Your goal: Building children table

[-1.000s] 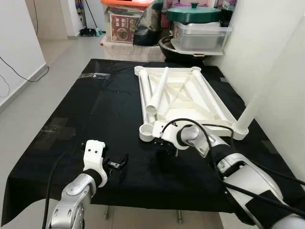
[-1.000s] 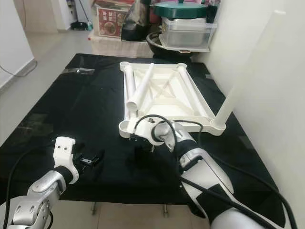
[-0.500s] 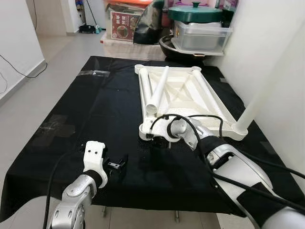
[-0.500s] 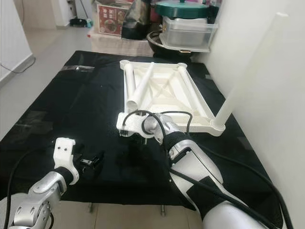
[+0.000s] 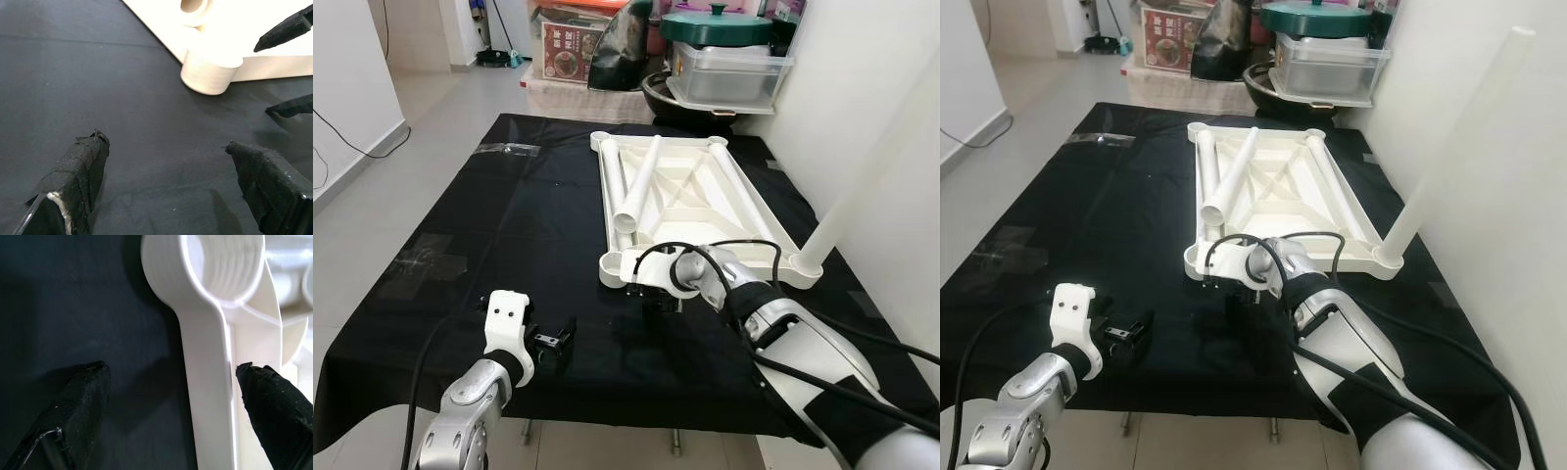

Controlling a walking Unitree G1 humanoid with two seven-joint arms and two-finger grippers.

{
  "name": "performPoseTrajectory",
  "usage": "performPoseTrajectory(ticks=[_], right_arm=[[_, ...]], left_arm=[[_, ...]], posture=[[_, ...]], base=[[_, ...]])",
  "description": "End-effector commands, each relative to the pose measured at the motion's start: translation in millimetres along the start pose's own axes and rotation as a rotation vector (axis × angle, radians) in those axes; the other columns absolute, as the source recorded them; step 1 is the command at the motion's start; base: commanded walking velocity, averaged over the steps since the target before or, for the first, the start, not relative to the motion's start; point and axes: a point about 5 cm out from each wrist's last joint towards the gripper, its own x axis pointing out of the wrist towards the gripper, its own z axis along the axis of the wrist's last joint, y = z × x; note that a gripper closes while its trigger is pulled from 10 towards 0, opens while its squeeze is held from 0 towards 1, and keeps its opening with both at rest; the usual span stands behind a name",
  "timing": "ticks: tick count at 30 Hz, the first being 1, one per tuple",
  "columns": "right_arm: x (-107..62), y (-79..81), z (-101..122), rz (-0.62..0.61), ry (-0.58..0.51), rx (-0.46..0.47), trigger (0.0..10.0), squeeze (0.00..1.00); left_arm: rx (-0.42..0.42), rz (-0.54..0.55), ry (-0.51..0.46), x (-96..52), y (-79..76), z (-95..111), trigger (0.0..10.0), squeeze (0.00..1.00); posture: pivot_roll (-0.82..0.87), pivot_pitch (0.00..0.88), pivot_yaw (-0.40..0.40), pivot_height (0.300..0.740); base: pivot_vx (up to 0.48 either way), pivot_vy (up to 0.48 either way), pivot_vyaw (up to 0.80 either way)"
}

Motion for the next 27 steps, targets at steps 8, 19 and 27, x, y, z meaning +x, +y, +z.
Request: performPoseTrajectory(ticks=[8, 19, 27], right_arm=[[2.5, 4.4, -9, -0.014, 0.072, -0.068, 10.0, 0.00], [8.0, 17.3, -2, 0.073, 0.090, -0.266, 1.3, 0.00], [8.4, 19.1, -2, 0.102, 0.081, -0.206, 0.0, 0.00]], left_arm=[[0.010, -0.003, 0.000, -1.0, -2.8, -1, 10.0, 0.00], [0.006, 0.001, -0.001, -1.9, -4.6, -1, 10.0, 0.00], [0.000, 0.001, 0.003, -1.4, -5.9, -3, 10.0, 0.00]], posture=[[0.17, 0.000, -0.153, 0.740], [0.17, 0.000, -0.164, 0.740], [0.17, 0.000, -0.168, 0.740]], base=[[0.000, 0.000, 0.00], [0.000, 0.000, 0.00], [0.000, 0.000, 0.00]])
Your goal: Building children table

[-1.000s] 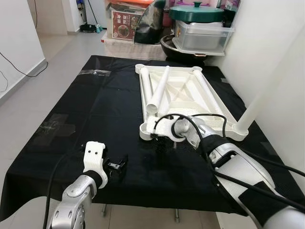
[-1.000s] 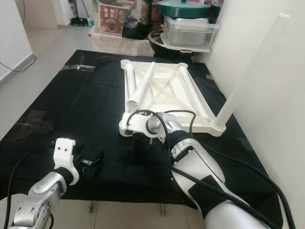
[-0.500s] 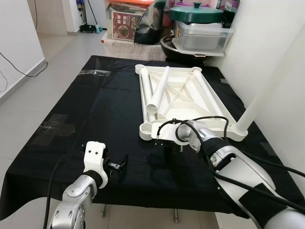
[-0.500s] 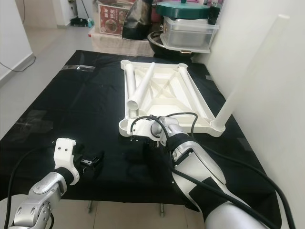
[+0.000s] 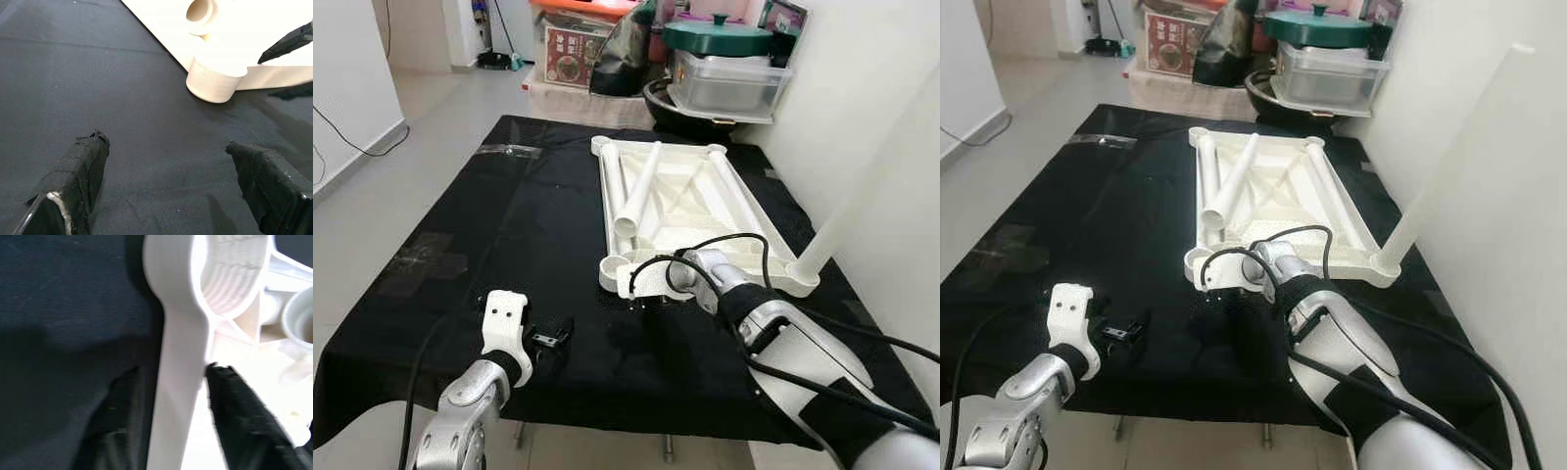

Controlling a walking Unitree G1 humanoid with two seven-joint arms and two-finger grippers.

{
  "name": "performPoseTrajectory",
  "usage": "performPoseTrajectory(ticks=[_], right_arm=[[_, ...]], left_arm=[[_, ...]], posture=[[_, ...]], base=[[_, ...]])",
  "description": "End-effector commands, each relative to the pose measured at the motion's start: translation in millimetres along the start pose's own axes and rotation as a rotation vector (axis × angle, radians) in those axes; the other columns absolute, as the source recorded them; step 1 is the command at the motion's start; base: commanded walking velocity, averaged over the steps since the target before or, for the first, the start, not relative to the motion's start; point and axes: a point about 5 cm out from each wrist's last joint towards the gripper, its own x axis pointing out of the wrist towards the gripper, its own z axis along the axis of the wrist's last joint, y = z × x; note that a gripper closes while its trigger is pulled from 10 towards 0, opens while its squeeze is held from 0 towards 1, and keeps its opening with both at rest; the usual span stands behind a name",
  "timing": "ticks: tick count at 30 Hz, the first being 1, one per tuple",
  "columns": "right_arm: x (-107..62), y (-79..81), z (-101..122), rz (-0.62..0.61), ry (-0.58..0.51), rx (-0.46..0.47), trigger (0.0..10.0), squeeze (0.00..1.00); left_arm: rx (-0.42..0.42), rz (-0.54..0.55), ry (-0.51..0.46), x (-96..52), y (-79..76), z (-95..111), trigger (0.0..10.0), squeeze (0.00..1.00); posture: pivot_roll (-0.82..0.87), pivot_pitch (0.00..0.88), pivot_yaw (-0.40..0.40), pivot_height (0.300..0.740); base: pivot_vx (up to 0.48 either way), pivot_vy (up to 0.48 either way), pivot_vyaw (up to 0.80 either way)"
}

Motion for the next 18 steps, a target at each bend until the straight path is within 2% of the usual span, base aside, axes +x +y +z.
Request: performPoseTrajectory(ticks=[1, 7, 18], right_arm=[[6.6, 18.0, -4.3, 0.099, 0.007, 0.043, 0.0, 0.00], [6.5, 17.6, -4.5, 0.093, 0.005, 0.045, 0.0, 0.00], [6.1, 21.4, -3.1, 0.163, -0.019, 0.046, 0.0, 0.00]], left_arm=[[0.003, -0.008, 0.008, -0.5, -5.0, -3.8, 10.0, 0.00], [0.002, -0.009, 0.010, -0.7, -5.5, -4.4, 10.0, 0.00], [0.002, -0.013, 0.014, -1.1, -6.1, -5.3, 10.0, 0.00]], posture=[[0.17, 0.000, -0.168, 0.740], [0.16, 0.000, -0.169, 0.740], [0.16, 0.000, -0.164, 0.740]], base=[[0.000, 0.000, 0.00], [0.000, 0.000, 0.00], [0.000, 0.000, 0.00]])
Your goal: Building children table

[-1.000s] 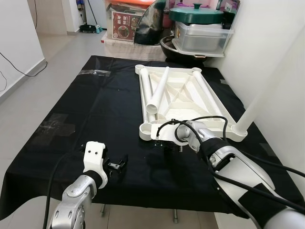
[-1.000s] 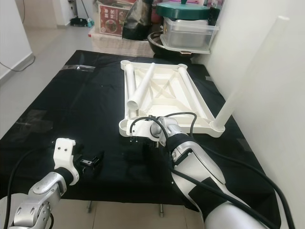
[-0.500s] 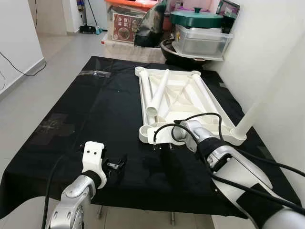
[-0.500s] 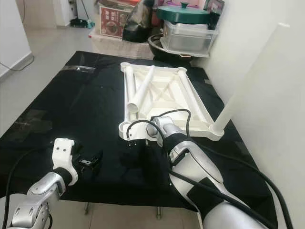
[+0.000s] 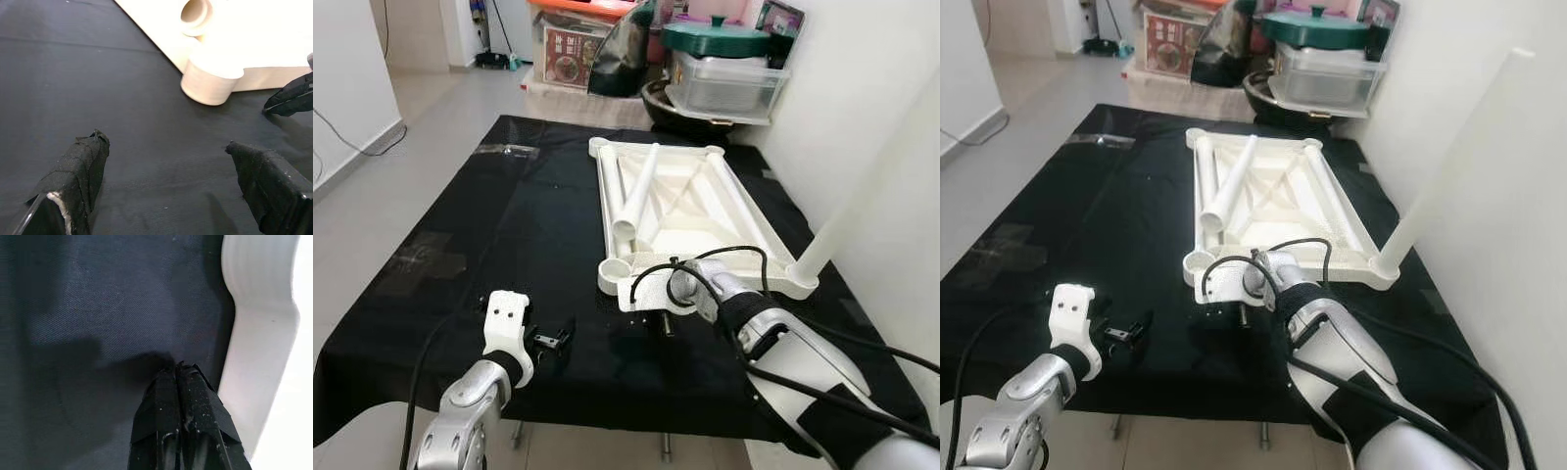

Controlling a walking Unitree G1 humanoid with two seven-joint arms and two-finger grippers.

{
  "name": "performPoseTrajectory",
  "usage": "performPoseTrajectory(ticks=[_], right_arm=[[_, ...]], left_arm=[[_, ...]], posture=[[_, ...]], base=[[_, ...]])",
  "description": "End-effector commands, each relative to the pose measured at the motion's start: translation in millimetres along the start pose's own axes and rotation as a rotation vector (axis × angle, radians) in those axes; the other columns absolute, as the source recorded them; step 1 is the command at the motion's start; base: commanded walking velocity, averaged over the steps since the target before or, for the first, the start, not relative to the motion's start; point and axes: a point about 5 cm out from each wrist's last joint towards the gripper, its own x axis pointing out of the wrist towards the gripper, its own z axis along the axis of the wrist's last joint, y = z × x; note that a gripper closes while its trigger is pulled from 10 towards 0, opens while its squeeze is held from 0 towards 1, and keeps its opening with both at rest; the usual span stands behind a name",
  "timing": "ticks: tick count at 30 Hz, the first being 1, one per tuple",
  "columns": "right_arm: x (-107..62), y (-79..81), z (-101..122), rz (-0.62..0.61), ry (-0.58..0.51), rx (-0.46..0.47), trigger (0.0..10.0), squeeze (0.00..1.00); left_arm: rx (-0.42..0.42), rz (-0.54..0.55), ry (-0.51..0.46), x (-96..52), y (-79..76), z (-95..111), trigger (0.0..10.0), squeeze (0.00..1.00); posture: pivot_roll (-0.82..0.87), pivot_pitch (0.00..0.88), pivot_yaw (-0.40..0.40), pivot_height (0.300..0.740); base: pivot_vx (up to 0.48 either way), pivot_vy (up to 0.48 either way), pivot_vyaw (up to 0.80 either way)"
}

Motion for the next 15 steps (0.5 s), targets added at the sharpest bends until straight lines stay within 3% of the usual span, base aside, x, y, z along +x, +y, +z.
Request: performPoseTrajectory(ticks=[1, 2, 3, 4, 5, 7, 8, 9, 10, 15], right_arm=[[-1.1, 1.1, 0, 0.039, -0.020, 0.008, 0.0, 0.00], [-2.9, -0.6, 1, 0.049, -0.038, 0.001, 1.3, 0.00], [-4.2, -2.0, 2, 0.052, -0.048, -0.004, 1.3, 0.00], [-7.0, -7.6, 4, 0.014, -0.061, 0.004, 8.5, 0.00], [-9.7, -13.2, 6, -0.025, -0.077, 0.025, 10.0, 0.00], [-15.1, -23.6, 9, -0.102, -0.103, 0.066, 10.0, 0.00], [-19.5, -28.7, 10, -0.108, -0.135, 0.094, 10.0, 0.10], [-19.5, -28.7, 10, -0.108, -0.135, 0.094, 10.0, 0.10], [-22.5, -31.9, 11, -0.109, -0.157, 0.112, 10.0, 1.00], [-34.5, -42.5, 14, -0.087, -0.263, 0.193, 10.0, 1.00]], left_arm=[[0.001, -0.002, 0.008, -1.0, -2.5, -3, 10.0, 0.00], [0.001, -0.003, 0.009, -1.1, -2.7, -3, 10.0, 0.00], [0.001, -0.003, 0.010, -1.3, -2.7, -3, 10.0, 0.00], [0.001, -0.003, 0.011, -1.3, -2.7, -3, 10.0, 0.00], [0.001, -0.004, 0.011, -1.3, -2.6, -3, 10.0, 0.00], [0.001, -0.004, 0.012, -1.2, -2.5, -3, 10.0, 0.00], [0.002, -0.006, 0.011, -0.9, -2.7, -3, 10.0, 0.00], [0.002, -0.006, 0.011, -0.9, -2.7, -3, 10.0, 0.00], [0.002, -0.006, 0.011, -0.8, -2.8, -3, 10.0, 0.00], [0.001, -0.009, 0.012, -0.7, -2.6, -3, 10.0, 0.00]], posture=[[0.16, 0.000, -0.161, 0.740], [0.16, 0.000, -0.159, 0.740], [0.16, 0.000, -0.159, 0.740], [0.16, 0.000, -0.159, 0.740], [0.15, 0.000, -0.154, 0.740], [0.15, 0.000, -0.154, 0.740], [0.15, 0.000, -0.152, 0.740], [0.15, 0.000, -0.152, 0.740], [0.15, 0.000, -0.152, 0.740], [0.14, 0.000, -0.143, 0.740]], base=[[0.000, 0.000, 0.00], [0.000, 0.000, 0.00], [0.000, 0.000, 0.00], [0.000, 0.000, 0.00], [0.000, 0.000, 0.00], [0.000, 0.000, 0.00], [0.000, 0.000, 0.00], [0.000, 0.000, 0.00], [0.000, 0.000, 0.00], [0.000, 0.000, 0.00]])
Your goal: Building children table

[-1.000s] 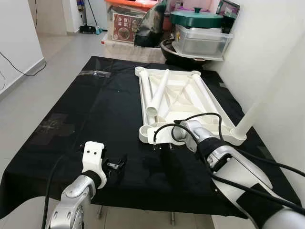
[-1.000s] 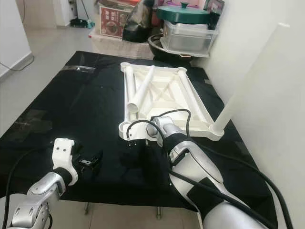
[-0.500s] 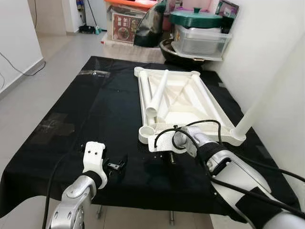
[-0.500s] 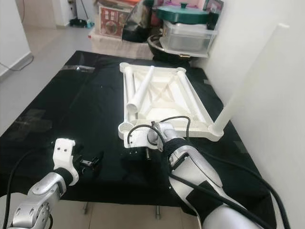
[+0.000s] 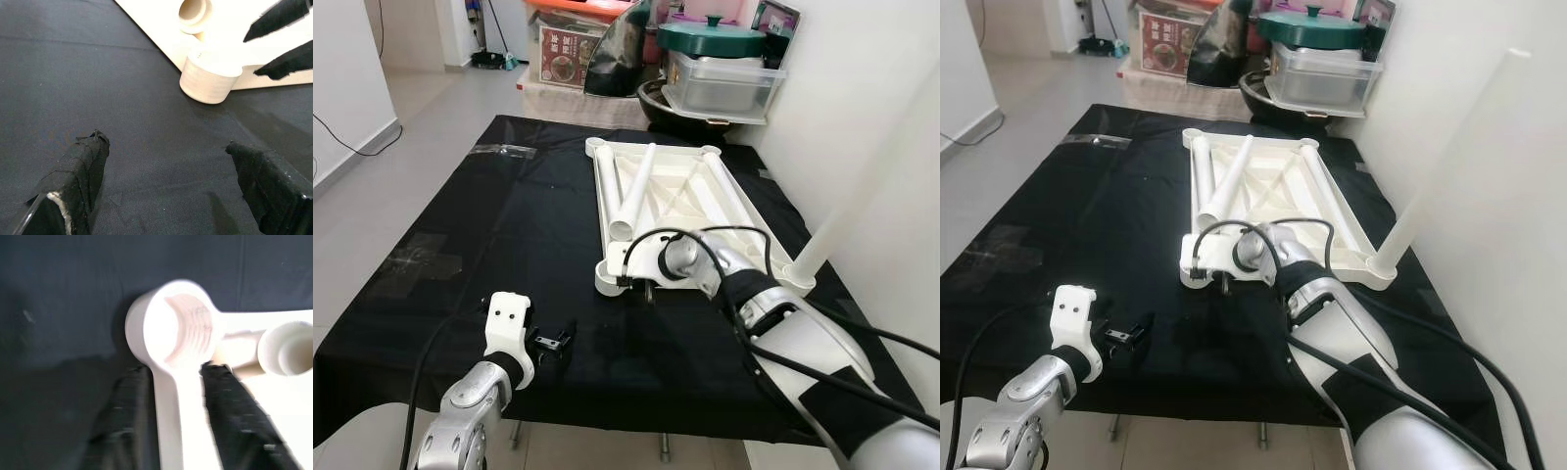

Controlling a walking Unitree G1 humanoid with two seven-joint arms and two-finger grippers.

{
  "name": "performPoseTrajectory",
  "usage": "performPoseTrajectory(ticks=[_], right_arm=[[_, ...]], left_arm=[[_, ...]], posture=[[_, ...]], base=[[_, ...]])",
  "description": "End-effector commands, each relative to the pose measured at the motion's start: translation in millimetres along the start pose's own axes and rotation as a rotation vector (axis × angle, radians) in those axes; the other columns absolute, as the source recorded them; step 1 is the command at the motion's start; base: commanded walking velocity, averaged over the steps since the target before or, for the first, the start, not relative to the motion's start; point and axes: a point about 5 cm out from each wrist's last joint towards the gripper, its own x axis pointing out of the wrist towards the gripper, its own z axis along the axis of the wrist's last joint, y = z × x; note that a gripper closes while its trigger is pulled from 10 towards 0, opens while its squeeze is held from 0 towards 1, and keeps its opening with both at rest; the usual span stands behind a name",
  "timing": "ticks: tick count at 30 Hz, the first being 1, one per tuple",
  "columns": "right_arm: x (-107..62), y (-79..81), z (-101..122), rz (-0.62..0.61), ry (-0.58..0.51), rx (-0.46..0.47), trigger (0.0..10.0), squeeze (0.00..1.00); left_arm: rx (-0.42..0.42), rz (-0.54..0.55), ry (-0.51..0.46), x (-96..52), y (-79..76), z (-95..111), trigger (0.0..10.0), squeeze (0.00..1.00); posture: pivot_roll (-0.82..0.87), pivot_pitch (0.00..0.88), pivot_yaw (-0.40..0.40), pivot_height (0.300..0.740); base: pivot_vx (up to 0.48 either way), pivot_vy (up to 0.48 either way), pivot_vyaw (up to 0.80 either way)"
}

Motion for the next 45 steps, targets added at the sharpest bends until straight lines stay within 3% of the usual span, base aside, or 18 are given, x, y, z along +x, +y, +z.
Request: performPoseTrajectory(ticks=[1, 4, 6, 8, 9, 10, 16, 22, 29, 33, 34, 39, 45], right_arm=[[-6.9, -6.7, 0, 0.000, -0.044, 0.048, 10.0, 1.00], [-7.8, -8.5, -1, -0.020, -0.048, 0.066, 10.0, 1.00], [-5.2, -9.2, -11, -0.133, 0.024, 0.080, 10.0, 1.00], [-5.2, -9.2, -11, -0.133, 0.024, 0.080, 10.0, 1.00], [-2.2, -6.9, -18, -0.195, 0.075, 0.081, 10.0, 1.00], [1.1, -2.7, -24, -0.223, 0.112, 0.087, 10.0, 0.00], [7.2, 8.1, -33, -0.203, 0.173, 0.075, 10.0, 0.00], [13.0, 19.3, -35, -0.112, 0.223, -0.015, 10.0, 0.00], [17.9, 25.1, -34, -0.095, 0.285, -0.122, 10.0, 0.00], [19.9, 28.9, -35, -0.072, 0.297, -0.136, 10.0, 0.00], [22.0, 33.7, -34, -0.018, 0.301, -0.152, 10.0, 0.00], [23.2, 41.3, -34, 0.097, 0.318, -0.125, 10.0, 0.00], [20.6, 40.2, -33, 0.146, 0.320, -0.105, 10.0, 0.00]], left_arm=[[-0.001, -0.007, 0.012, -0.9, -2.1, -3, 10.0, 0.00], [0.001, -0.010, 0.014, -0.9, -2.0, -4, 10.0, 0.00], [0.004, -0.013, 0.013, 0.4, -1.8, -3, 10.0, 0.00], [0.004, -0.013, 0.013, 0.4, -1.8, -3, 10.0, 0.00], [0.006, -0.013, 0.012, 1.0, -1.5, -2, 10.0, 0.00], [0.007, -0.012, 0.010, 0.9, -0.9, -1, 10.0, 0.00], [0.011, -0.005, 0.013, -1.9, 1.0, -2, 10.0, 0.00], [0.012, 0.003, 0.014, -3.6, 1.5, -3, 10.0, 0.00], [0.009, 0.008, 0.010, -3.3, 0.4, -2, 10.0, 0.00], [0.007, 0.014, 0.007, -3.6, 1.1, -2, 10.0, 0.00], [0.007, 0.016, 0.009, -4.9, 1.0, -3, 10.0, 0.00], [-0.002, 0.017, 0.016, -5.6, -1.6, -6, 10.0, 0.00], [-0.009, 0.015, 0.012, -3.6, -4.2, -6, 10.0, 0.00]], posture=[[0.14, 0.000, -0.143, 0.740], [0.14, 0.000, -0.138, 0.740], [0.15, 0.000, -0.140, 0.740], [0.15, 0.000, -0.140, 0.740], [0.15, 0.000, -0.142, 0.740], [0.16, 0.000, -0.144, 0.740], [0.17, 0.000, -0.148, 0.740], [0.18, 0.000, -0.160, 0.740], [0.19, 0.000, -0.183, 0.740], [0.19, 0.000, -0.183, 0.740], [0.19, 0.000, -0.189, 0.740], [0.18, 0.000, -0.196, 0.740], [0.18, 0.000, -0.201, 0.740]], base=[[0.000, 0.000, 0.00], [0.000, 0.000, 0.00], [0.000, 0.000, 0.00], [0.000, 0.000, 0.00], [0.000, 0.000, 0.00], [0.000, 0.000, 0.00], [0.000, 0.000, 0.00], [0.000, 0.000, 0.00], [0.000, 0.000, 0.00], [0.000, 0.000, 0.00], [0.000, 0.000, 0.00], [0.000, 0.000, 0.00], [0.000, 0.000, 0.00]])
